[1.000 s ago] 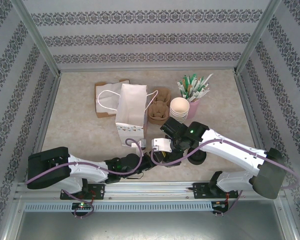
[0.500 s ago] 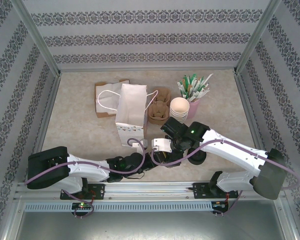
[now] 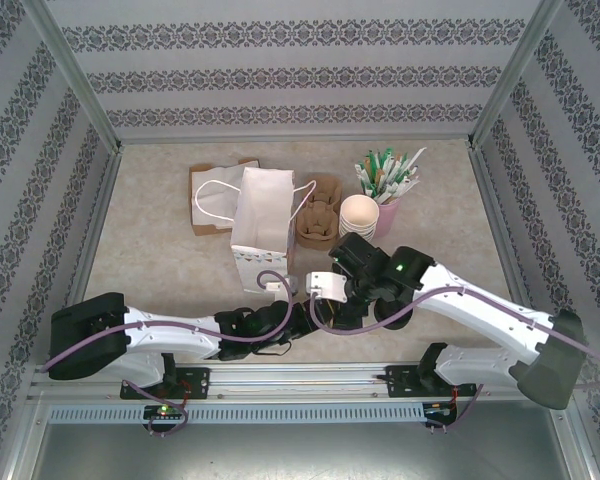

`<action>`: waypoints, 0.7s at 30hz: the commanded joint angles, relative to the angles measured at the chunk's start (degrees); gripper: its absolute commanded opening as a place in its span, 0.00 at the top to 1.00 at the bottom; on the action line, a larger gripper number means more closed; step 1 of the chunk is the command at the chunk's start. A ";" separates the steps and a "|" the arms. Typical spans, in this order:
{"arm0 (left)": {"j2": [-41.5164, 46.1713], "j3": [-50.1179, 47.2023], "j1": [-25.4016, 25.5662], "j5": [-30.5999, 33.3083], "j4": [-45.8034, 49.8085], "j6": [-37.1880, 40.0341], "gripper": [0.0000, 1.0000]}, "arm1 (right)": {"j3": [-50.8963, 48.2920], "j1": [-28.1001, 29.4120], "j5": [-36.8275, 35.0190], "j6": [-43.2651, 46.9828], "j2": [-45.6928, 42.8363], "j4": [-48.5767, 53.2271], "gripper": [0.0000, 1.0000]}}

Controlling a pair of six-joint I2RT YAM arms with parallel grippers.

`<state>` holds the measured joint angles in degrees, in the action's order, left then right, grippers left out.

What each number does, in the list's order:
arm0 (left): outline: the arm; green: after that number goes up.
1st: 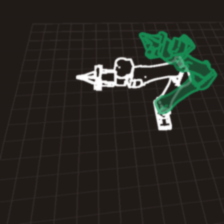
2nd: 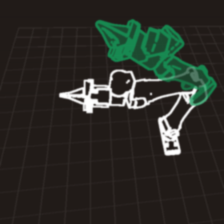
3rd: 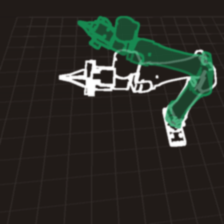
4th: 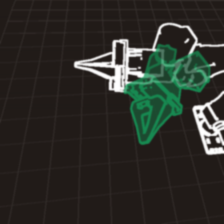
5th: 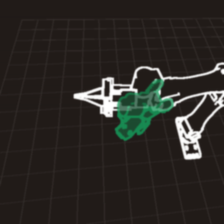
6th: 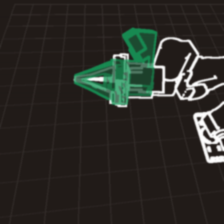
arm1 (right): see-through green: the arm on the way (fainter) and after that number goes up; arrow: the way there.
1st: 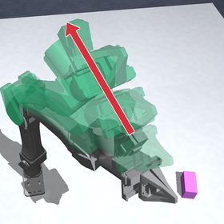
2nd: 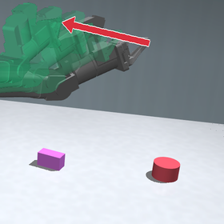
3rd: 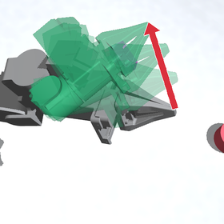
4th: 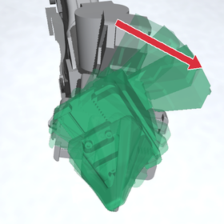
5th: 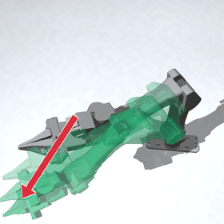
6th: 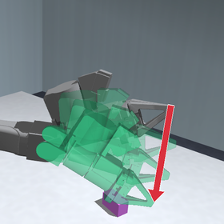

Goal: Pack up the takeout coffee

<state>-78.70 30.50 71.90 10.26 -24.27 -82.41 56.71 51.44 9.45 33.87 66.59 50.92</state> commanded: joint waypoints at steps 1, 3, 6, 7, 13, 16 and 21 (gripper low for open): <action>-0.23 0.43 -0.27 1.17 8.85 1.95 0.44 | -0.97 -0.88 -1.38 -2.06 -2.54 -0.47 0.05; -0.23 1.12 -0.27 1.14 9.72 2.32 0.44 | -1.29 -1.08 -2.65 -3.10 -4.22 -0.68 0.04; -0.38 2.12 -0.35 1.08 10.88 2.86 0.44 | -1.94 -1.44 -3.62 -5.45 -7.39 -0.84 0.04; -0.40 2.33 -0.36 1.08 11.05 3.03 0.44 | -2.25 -1.48 -3.74 -6.46 -8.64 -0.98 0.04; -0.84 3.63 -0.45 1.05 12.92 3.66 0.44 | -3.28 -1.55 -7.60 -15.68 -16.32 -2.39 0.06; -1.11 4.03 -0.44 1.08 13.59 3.77 0.44 | -2.87 -1.52 -11.74 -24.32 -19.82 -2.92 0.10; -1.60 4.84 -0.49 0.86 15.05 4.10 0.44 | -1.83 -1.76 -27.36 -50.28 -24.09 -1.19 0.32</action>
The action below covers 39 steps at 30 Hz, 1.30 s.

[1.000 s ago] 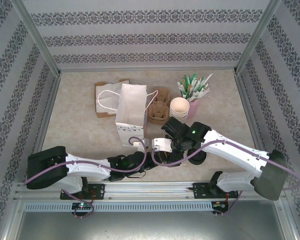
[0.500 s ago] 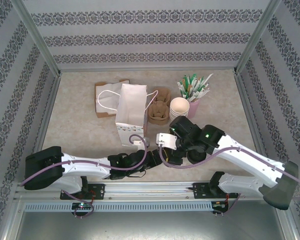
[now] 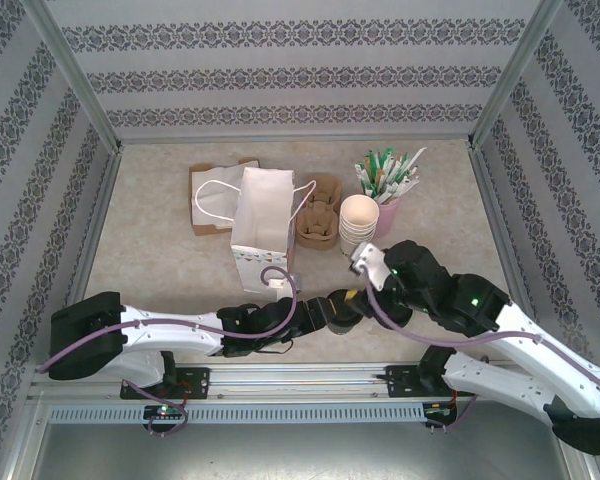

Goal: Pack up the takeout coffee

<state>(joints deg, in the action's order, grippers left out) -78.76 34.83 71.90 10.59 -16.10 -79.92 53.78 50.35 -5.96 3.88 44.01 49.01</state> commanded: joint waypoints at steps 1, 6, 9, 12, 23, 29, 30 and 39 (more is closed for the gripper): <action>-1.61 0.66 -0.45 0.54 7.22 1.65 0.44 | 1.47 -0.84 -13.13 -26.63 -1.93 1.86 0.38; -1.54 0.77 -0.44 0.40 8.14 1.61 0.44 | 0.45 -2.09 -1.14 -54.24 -1.74 6.51 0.48; -1.57 1.35 -0.47 0.21 9.12 2.01 0.44 | -4.54 -2.18 5.82 -64.41 -1.47 5.39 0.57; -2.02 1.71 -0.45 -0.20 9.27 2.24 0.44 | -7.97 -2.18 6.46 -68.01 -3.23 5.37 0.66; -2.56 2.13 -0.45 -0.34 9.73 2.32 0.44 | -20.09 -3.31 4.08 -74.38 -13.62 -1.04 0.84; -2.83 2.52 -0.44 -0.39 10.18 2.49 0.44 | -19.63 -3.41 5.70 -72.73 -10.28 -4.01 0.83; -2.87 2.52 -0.45 -0.39 10.20 2.53 0.44 | -19.59 -3.41 5.91 -72.53 -10.18 -4.71 0.83; -2.95 2.52 -0.49 -0.40 10.21 2.42 0.45 | -21.30 -3.43 6.11 -71.56 -8.77 -5.22 0.82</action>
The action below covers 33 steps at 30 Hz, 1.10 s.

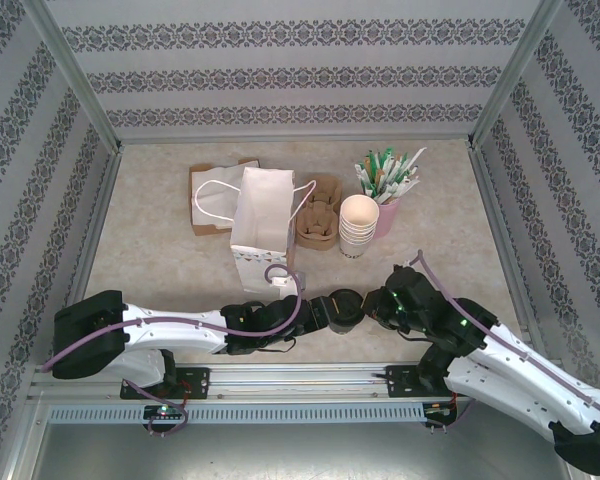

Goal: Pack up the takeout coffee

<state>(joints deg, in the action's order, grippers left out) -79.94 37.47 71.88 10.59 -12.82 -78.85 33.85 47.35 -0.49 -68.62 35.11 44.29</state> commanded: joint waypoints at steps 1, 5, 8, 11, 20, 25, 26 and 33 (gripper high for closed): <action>-1.73 -0.18 -0.42 -0.39 6.93 1.37 0.45 | -1.69 -0.38 0.62 0.94 0.11 -0.58 0.82; -1.59 -0.03 -0.44 -0.23 7.06 1.42 0.45 | -3.20 -0.49 0.68 0.76 -0.23 -0.57 0.82; -1.69 0.03 -0.42 -0.28 7.10 1.51 0.45 | -4.37 -0.50 0.43 0.71 -0.26 -0.61 0.83; -1.74 0.05 -0.42 -0.39 7.19 1.51 0.45 | -5.04 -0.51 -0.03 1.17 0.02 0.10 0.86; -1.94 0.11 -0.47 0.05 7.94 1.59 0.45 | -9.67 -0.42 -0.27 1.47 -0.86 1.12 0.91; -1.82 0.38 -0.42 0.05 8.31 1.76 0.45 | -9.16 -0.42 -1.88 3.39 -1.62 1.53 0.92; -1.71 0.51 -0.42 0.04 8.40 1.77 0.45 | -8.53 -0.42 -2.42 4.01 -1.63 1.97 0.92; -0.68 2.47 -0.42 -0.81 8.80 3.46 0.44 | -4.50 -0.38 -2.30 7.23 -0.51 0.93 0.89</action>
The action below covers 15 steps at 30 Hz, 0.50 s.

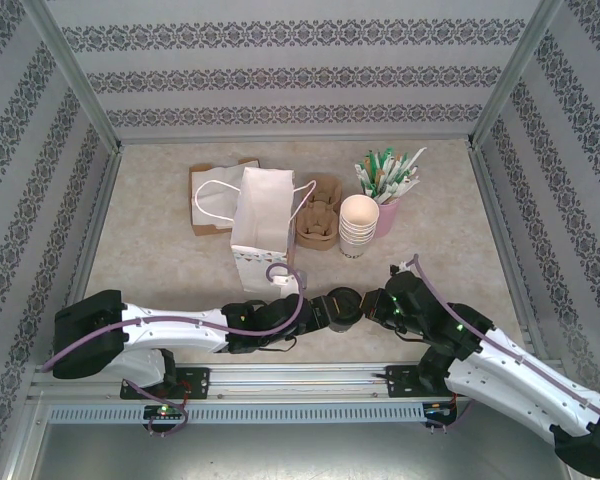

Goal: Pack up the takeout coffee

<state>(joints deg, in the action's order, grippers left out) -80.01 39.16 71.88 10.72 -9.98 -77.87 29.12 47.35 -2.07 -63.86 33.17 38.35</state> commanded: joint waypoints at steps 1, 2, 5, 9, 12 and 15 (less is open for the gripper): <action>-0.23 1.12 -0.44 -0.80 6.18 2.83 0.44 | 0.88 -0.42 -0.82 2.73 1.82 6.73 0.89; 0.11 1.32 -0.53 -0.42 6.59 3.04 0.44 | 1.46 -0.42 -0.84 3.04 2.11 6.65 0.89; 0.81 2.26 -0.85 0.00 7.68 3.76 0.44 | 3.21 -0.40 -1.00 3.83 3.16 6.51 0.89; 1.16 3.36 -1.30 0.26 8.38 4.65 0.44 | 5.11 -0.34 -0.93 4.63 4.09 6.17 0.88; 1.40 4.13 -1.49 0.49 8.91 5.26 0.44 | 6.23 -0.29 -1.20 5.29 4.45 6.21 0.87; 1.56 5.01 -1.48 0.29 9.35 6.19 0.43 | 6.90 -0.32 -1.51 5.74 4.54 6.41 0.86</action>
<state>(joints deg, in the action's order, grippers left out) -79.75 42.22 71.13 10.76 -3.70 -74.00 34.02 47.35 -2.09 -59.61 37.82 43.05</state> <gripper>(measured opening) 0.568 0.137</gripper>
